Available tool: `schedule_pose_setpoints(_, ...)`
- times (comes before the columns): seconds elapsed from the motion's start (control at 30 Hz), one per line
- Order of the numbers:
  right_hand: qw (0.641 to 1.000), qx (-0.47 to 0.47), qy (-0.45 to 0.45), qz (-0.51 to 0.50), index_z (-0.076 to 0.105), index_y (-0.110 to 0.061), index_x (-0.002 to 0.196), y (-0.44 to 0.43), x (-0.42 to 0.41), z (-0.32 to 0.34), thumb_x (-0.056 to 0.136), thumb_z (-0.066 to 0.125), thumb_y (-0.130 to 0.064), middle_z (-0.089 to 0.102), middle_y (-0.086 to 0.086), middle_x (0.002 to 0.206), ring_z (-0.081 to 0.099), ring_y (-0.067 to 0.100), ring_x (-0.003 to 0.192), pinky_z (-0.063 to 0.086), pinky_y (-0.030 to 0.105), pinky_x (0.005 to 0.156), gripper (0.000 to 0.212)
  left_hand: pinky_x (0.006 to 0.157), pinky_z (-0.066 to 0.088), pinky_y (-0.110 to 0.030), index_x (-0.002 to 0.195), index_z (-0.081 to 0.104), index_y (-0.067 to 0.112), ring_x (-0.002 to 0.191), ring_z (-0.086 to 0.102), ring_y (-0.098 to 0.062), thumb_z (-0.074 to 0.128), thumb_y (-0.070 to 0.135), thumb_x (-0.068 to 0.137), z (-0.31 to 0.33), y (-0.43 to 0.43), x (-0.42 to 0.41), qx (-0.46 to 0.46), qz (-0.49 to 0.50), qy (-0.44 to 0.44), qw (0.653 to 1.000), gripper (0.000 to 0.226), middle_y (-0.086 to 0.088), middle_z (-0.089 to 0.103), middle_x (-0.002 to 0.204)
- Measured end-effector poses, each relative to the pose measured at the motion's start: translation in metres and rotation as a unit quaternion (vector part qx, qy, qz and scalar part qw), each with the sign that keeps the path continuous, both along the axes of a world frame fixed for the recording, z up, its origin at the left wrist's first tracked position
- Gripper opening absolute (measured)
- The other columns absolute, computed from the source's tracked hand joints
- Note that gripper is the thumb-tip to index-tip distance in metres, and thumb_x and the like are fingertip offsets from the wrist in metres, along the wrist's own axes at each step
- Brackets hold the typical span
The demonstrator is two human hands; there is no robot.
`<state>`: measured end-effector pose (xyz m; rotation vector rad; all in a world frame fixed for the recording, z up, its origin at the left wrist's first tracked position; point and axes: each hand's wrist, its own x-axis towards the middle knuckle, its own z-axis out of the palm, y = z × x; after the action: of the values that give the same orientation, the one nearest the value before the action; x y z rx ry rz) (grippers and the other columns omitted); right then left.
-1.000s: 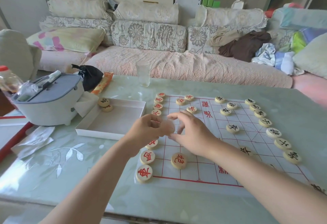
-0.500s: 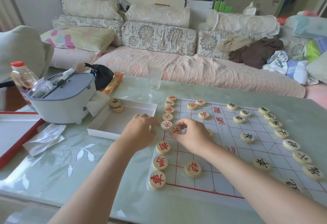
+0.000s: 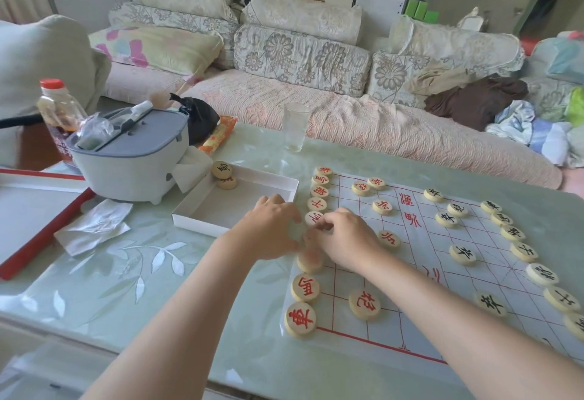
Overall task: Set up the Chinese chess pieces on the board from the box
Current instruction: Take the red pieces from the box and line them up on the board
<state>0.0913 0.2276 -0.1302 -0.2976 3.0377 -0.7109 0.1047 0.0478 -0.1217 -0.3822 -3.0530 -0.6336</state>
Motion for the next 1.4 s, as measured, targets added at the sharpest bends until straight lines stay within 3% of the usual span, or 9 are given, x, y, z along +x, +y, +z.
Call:
schedule_pose_setpoints(0.13,0.999,-0.011,0.044,0.021,0.069,-0.031,0.095,-0.019,-0.011,0.013,0.092,0.056,-0.04,0.057,-0.007,0.107,0.059,0.017,0.097,0.05,0.035,0.084,0.016,0.097,0.041,-0.035,0.126,0.051,0.026,0.121,0.037,-0.021,0.065,0.04,0.085,0.0,-0.026,-0.012,-0.002,0.069,0.042,0.997,0.045,-0.001,0.043,0.126)
schedule_pose_setpoints(0.3,0.995,-0.017,0.073,0.064,0.064,-0.032,0.094,-0.078,-0.042,0.031,0.09,0.059,-0.033,0.061,-0.003,0.108,0.059,0.018,0.099,0.049,0.032,0.088,0.006,0.098,0.043,-0.041,0.126,0.053,0.023,0.118,0.044,-0.027,0.063,0.034,0.086,-0.004,-0.073,-0.023,0.014,0.167,0.04,0.985,0.043,-0.004,0.044,0.129)
schedule_pose_setpoints(0.57,0.992,0.049,-0.006,0.115,0.043,-0.033,0.139,-0.169,-0.1,0.021,0.089,0.063,-0.038,0.045,0.01,0.133,0.054,0.033,0.119,0.046,0.037,0.097,0.055,0.096,0.045,-0.033,0.131,0.052,0.026,0.117,0.05,-0.024,0.053,0.007,0.08,-0.024,-0.119,-0.024,0.091,0.202,0.015,0.975,0.055,-0.003,0.049,0.131)
schedule_pose_setpoints(0.67,0.993,0.055,-0.014,0.105,0.041,-0.036,0.136,-0.193,-0.117,0.007,0.088,0.062,-0.044,0.048,0.01,0.129,0.056,0.036,0.117,0.048,0.04,0.097,0.053,0.094,0.045,-0.031,0.135,0.047,0.028,0.116,0.052,-0.022,0.049,0.004,0.081,-0.028,-0.128,-0.026,0.112,0.214,0.038,0.97,0.059,-0.003,0.054,0.127)
schedule_pose_setpoints(0.9,0.994,0.051,0.07,0.066,0.04,-0.026,0.112,-0.218,-0.134,-0.017,0.095,0.056,-0.035,0.057,0.01,0.114,0.058,0.035,0.105,0.042,0.037,0.074,0.025,0.093,0.047,-0.032,0.134,0.045,0.022,0.113,0.054,-0.023,0.053,0.008,0.082,-0.027,-0.133,-0.034,0.127,0.21,0.055,0.968,0.055,-0.005,0.056,0.123)
schedule_pose_setpoints(1.1,0.992,-0.009,0.034,0.12,0.047,-0.027,0.119,-0.204,-0.122,-0.016,0.088,0.057,-0.032,0.058,0.009,0.115,0.058,0.033,0.104,0.049,0.04,0.086,0.033,0.088,0.045,-0.03,0.135,0.044,0.022,0.111,0.053,-0.026,0.053,0.007,0.085,-0.022,-0.129,-0.037,0.129,0.212,0.071,0.966,0.053,-0.008,0.052,0.123)
schedule_pose_setpoints(1.23,0.984,0.024,0.019,0.174,0.054,-0.029,0.121,-0.182,-0.11,-0.016,0.088,0.06,-0.031,0.055,0.007,0.119,0.057,0.028,0.108,0.049,0.041,0.093,0.034,0.093,0.045,-0.034,0.141,0.039,0.022,0.117,0.05,-0.027,0.051,0.01,0.089,-0.021,-0.122,-0.036,0.125,0.22,0.045,0.966,0.054,-0.008,0.047,0.129)
schedule_pose_setpoints(1.33,0.976,0.005,0.005,0.218,0.058,-0.033,0.119,-0.164,-0.099,-0.013,0.084,0.063,-0.026,0.056,0.003,0.112,0.058,0.021,0.102,0.049,0.034,0.089,0.036,0.096,0.045,-0.04,0.14,0.038,0.02,0.119,0.047,-0.03,0.051,0.015,0.091,-0.018,-0.117,-0.032,0.102,0.218,0.037,0.97,0.051,-0.009,0.045,0.13)
schedule_pose_setpoints(1.4,0.97,0.003,-0.01,0.242,0.061,-0.033,0.114,-0.151,-0.091,-0.009,0.083,0.066,-0.023,0.056,-0.003,0.107,0.056,0.007,0.09,0.044,0.021,0.078,0.033,0.095,0.046,-0.042,0.137,0.041,0.021,0.119,0.046,-0.029,0.052,0.025,0.092,-0.02,-0.116,-0.032,0.087,0.212,0.022,0.973,0.047,-0.007,0.046,0.13)
